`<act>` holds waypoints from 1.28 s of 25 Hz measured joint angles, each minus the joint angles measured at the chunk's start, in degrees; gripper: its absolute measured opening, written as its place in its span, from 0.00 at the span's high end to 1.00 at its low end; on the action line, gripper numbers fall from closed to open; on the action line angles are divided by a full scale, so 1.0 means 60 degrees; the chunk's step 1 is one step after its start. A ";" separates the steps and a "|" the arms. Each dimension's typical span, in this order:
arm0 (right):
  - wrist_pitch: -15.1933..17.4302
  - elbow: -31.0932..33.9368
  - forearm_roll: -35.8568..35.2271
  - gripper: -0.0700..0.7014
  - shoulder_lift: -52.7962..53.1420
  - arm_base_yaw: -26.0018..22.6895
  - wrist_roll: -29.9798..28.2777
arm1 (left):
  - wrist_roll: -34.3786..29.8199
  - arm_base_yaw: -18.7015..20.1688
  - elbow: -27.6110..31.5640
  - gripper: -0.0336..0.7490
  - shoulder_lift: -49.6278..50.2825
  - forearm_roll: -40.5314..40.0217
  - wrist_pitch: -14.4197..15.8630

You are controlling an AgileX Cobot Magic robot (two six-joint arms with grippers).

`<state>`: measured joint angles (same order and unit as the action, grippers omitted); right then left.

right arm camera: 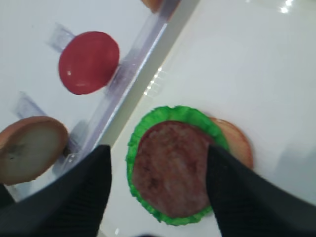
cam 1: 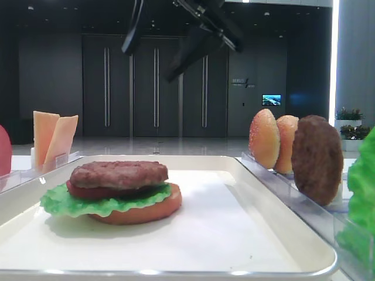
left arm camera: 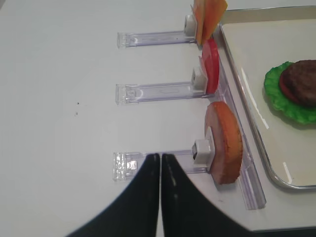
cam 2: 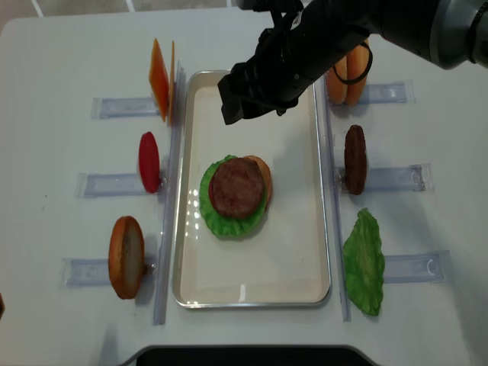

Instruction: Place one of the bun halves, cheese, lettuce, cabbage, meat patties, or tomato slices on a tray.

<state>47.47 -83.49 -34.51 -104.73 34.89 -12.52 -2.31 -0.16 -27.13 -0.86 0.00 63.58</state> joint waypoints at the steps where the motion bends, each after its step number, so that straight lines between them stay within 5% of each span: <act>1: 0.0092 -0.0060 0.0496 0.38 0.0000 0.0000 0.0531 | 0.0000 0.0000 0.0000 0.97 0.0000 0.0000 0.0000; 5: 0.1133 -0.0061 0.4166 0.38 0.0000 -0.0007 0.3684 | 0.0000 0.0000 0.0000 0.97 0.0000 0.0000 0.0000; 8: 0.1983 -0.0061 0.5802 0.38 0.0000 -0.0150 0.4526 | 0.0000 0.0000 0.0000 0.97 0.0000 0.0000 0.0000; 16: 0.2795 -0.0408 0.5752 0.38 0.0000 -0.1412 0.3670 | 0.0000 0.0000 0.0000 0.97 0.0000 0.0000 0.0000; 26: 0.3653 -0.0735 0.5902 0.38 0.0000 -0.6400 0.2601 | 0.0000 0.0000 0.0000 0.97 0.0000 0.0000 0.0000; 32: 0.3657 -0.0087 0.5752 0.40 0.0679 -0.6836 0.2261 | 0.0000 0.0000 0.0000 0.97 0.0000 0.0000 0.0000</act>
<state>69.41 -84.01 0.00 -100.65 -6.13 1.05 -2.31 -0.16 -27.13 -0.86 0.00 63.58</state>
